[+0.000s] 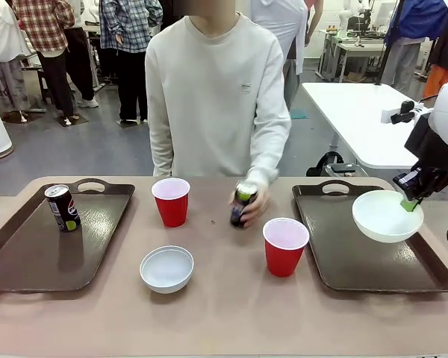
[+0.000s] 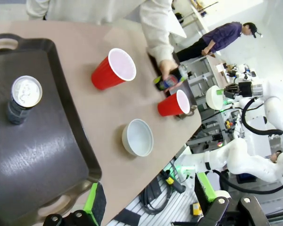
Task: Prepare tableware on both trays.
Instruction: Pick up a Picnic Bowl from the table and place it on a Handle tray.
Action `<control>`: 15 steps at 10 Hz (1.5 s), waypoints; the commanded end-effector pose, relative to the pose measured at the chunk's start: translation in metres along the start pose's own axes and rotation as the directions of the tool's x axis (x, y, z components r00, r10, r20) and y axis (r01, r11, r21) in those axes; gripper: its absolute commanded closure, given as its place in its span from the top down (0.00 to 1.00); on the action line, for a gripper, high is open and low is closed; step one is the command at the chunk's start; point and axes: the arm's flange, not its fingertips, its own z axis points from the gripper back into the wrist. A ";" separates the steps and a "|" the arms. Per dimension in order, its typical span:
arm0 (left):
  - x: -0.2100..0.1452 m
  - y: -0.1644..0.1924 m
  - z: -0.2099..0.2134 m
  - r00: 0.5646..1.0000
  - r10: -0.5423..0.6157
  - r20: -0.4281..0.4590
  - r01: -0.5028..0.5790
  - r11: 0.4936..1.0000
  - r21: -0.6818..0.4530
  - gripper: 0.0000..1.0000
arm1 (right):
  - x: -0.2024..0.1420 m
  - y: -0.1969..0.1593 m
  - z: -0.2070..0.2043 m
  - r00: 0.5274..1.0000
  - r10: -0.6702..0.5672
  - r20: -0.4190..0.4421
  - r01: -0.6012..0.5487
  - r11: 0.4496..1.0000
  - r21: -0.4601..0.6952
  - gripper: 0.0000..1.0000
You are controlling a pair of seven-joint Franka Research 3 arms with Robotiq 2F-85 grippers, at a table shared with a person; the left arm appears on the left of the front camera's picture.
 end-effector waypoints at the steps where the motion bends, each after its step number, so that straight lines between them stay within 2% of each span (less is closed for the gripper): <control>1: 0.000 0.000 0.001 1.000 -0.002 0.006 0.002 1.000 -0.011 1.00 | 0.001 0.002 0.000 1.000 0.004 0.001 -0.004 1.000 0.004 0.04; 4: 0.000 0.000 0.001 1.000 -0.002 0.006 0.002 1.000 -0.011 1.00 | 0.005 -0.005 -0.007 1.000 -0.014 0.007 0.014 1.000 -0.001 0.04; 5: 0.000 0.000 0.001 1.000 -0.002 0.006 0.002 1.000 -0.011 1.00 | -0.006 -0.004 -0.011 0.999 0.023 -0.049 -0.022 0.999 0.027 0.04; 6: 0.000 0.000 0.001 1.000 -0.002 0.006 0.002 1.000 -0.011 1.00 | -0.053 0.011 0.012 0.993 0.111 -0.030 -0.111 0.994 0.009 0.04; 7: 0.000 0.000 0.001 1.000 -0.002 0.006 0.002 1.000 -0.011 1.00 | -0.089 0.017 0.037 0.985 0.143 0.096 -0.137 0.989 -0.060 0.04; 8: 0.000 0.000 0.001 1.000 -0.002 0.006 0.002 1.000 -0.011 1.00 | -0.091 0.011 0.042 0.990 0.101 0.101 -0.093 0.992 -0.083 0.04; 10: 0.000 0.000 0.001 1.000 -0.002 0.006 0.002 1.000 -0.011 1.00 | -0.079 0.003 0.024 0.996 0.085 0.009 -0.084 0.996 -0.031 0.04; 13: 0.000 0.000 0.001 1.000 -0.002 0.006 0.002 1.000 -0.011 1.00 | -0.051 -0.001 0.008 0.997 0.059 -0.049 -0.059 0.998 0.014 0.04; 14: 0.000 0.000 0.001 1.000 -0.002 0.006 0.002 1.000 -0.011 1.00 | -0.029 -0.002 -0.009 0.998 0.037 -0.044 -0.036 0.999 0.038 0.04; 15: 0.000 0.000 0.001 1.000 -0.002 0.006 0.002 1.000 -0.011 1.00 | -0.012 -0.001 -0.031 0.997 0.075 -0.013 -0.074 0.997 0.020 0.04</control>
